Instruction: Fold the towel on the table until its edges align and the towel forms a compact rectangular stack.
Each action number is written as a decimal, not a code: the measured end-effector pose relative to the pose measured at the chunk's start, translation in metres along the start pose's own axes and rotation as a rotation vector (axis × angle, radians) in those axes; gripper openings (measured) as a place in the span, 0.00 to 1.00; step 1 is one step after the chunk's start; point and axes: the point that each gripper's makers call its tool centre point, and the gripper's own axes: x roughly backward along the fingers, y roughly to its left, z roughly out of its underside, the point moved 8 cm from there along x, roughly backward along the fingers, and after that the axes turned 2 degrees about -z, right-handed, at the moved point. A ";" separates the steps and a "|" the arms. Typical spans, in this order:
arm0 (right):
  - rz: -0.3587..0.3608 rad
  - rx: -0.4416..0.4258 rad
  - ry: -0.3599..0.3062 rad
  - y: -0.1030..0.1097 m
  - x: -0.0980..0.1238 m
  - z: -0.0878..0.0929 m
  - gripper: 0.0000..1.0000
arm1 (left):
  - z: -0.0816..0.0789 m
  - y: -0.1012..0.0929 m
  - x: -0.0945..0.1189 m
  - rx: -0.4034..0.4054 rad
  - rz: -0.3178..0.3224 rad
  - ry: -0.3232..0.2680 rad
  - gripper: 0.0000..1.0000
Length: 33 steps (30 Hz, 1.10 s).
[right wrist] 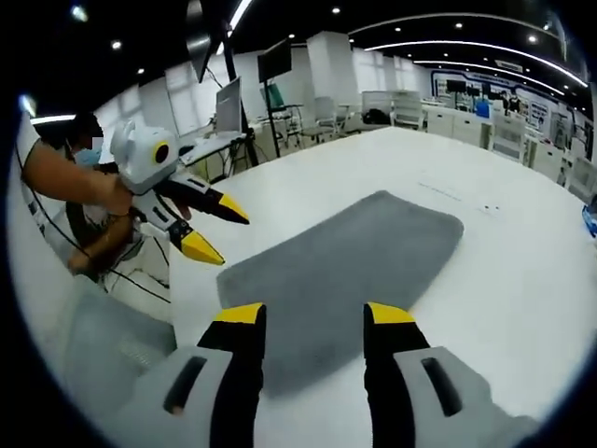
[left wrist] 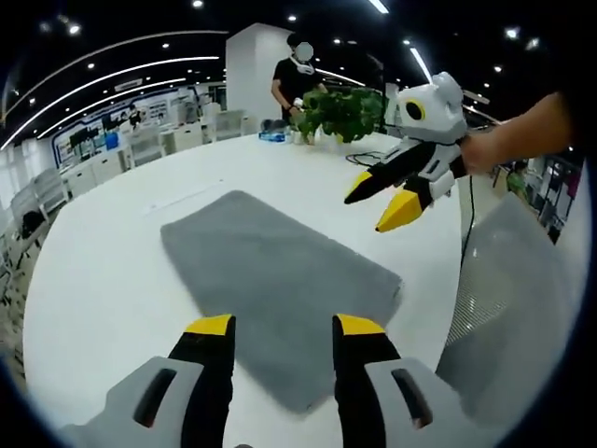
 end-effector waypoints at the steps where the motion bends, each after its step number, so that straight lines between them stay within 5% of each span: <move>1: -0.009 -0.002 0.006 0.002 -0.001 0.003 0.41 | 0.000 -0.002 -0.001 0.003 0.012 0.003 0.43; 11: -0.052 0.084 0.141 0.019 -0.011 0.034 0.35 | 0.020 -0.012 -0.011 0.002 0.083 0.077 0.43; 24: -0.056 0.125 0.213 0.017 -0.024 0.056 0.32 | 0.043 -0.017 -0.019 -0.031 0.086 0.171 0.43; 29: -0.042 0.210 0.293 0.013 -0.028 0.066 0.21 | 0.048 -0.018 -0.025 -0.069 0.088 0.212 0.41; 33: -0.033 0.203 0.289 0.011 -0.028 0.069 0.15 | 0.050 -0.021 -0.030 -0.096 0.089 0.243 0.40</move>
